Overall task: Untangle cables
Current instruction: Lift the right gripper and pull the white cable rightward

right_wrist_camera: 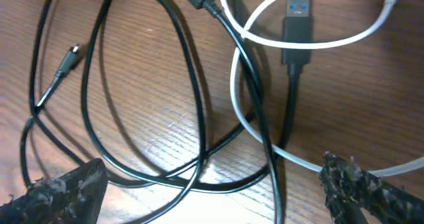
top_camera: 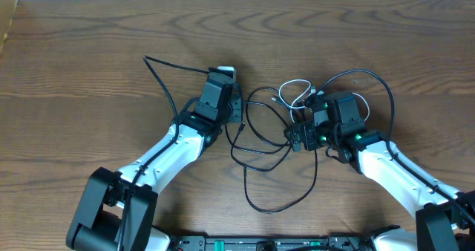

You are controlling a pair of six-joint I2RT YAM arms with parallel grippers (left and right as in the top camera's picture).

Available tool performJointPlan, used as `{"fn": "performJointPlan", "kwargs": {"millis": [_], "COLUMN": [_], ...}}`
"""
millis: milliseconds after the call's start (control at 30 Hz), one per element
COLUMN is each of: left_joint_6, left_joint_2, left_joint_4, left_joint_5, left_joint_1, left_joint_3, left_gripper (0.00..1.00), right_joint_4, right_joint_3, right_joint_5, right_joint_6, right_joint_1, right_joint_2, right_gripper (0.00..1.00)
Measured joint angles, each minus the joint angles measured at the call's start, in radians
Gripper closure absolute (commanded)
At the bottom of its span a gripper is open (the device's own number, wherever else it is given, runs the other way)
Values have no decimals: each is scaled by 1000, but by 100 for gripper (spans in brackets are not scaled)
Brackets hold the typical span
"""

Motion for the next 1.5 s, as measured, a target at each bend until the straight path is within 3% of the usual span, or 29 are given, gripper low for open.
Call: {"fn": "performJointPlan", "kwargs": {"millis": [167, 367, 400, 433, 500, 533, 633, 700, 833, 900, 1167, 1200, 1233, 1267, 1500], "left_joint_6": [0, 3, 5, 6, 8, 8, 8, 9, 14, 14, 14, 14, 14, 15, 14], "left_joint_2": [0, 0, 0, 0, 0, 0, 0, 0, 0, 0, 0, 0, 0, 0, 0], "left_joint_4": [0, 0, 0, 0, 0, 0, 0, 0, 0, 0, 0, 0, 0, 0, 0], "left_joint_5": [0, 0, 0, 0, 0, 0, 0, 0, 0, 0, 0, 0, 0, 0, 0], "left_joint_1": [0, 0, 0, 0, 0, 0, 0, 0, 0, 0, 0, 0, 0, 0, 0], "left_joint_3": [0, 0, 0, 0, 0, 0, 0, 0, 0, 0, 0, 0, 0, 0, 0], "left_gripper": [93, 92, 93, 93, 93, 93, 93, 92, 93, 93, 92, 92, 92, 92, 92], "right_joint_4": [-2, -110, -109, -111, -138, -154, -183, -181, -176, -175, -124, -116, -108, -91, -73], "right_joint_3": [14, 171, 193, 208, 217, 217, 209, 199, 180, 173, 168, 168, 168, 168, 168], "right_joint_5": [-31, -59, -63, -63, -55, -44, -11, 5, 16, 21, 26, 26, 24, 16, -11], "right_joint_6": [3, 62, 74, 87, 122, 139, 184, 209, 243, 264, 286, 286, 286, 288, 277], "right_joint_1": [-12, -119, -139, -159, -191, -202, -237, -247, -248, -248, -248, -248, -248, -248, -248], "right_joint_2": [0, 0, 0, -1, -4, -4, 2, 8, 41, 70, 208, 221, 233, 252, 261], "right_gripper": [1, 1, 11, 27, 79, 87, 96, 95, 74, 70, 73, 76, 91, 99, 99]}}
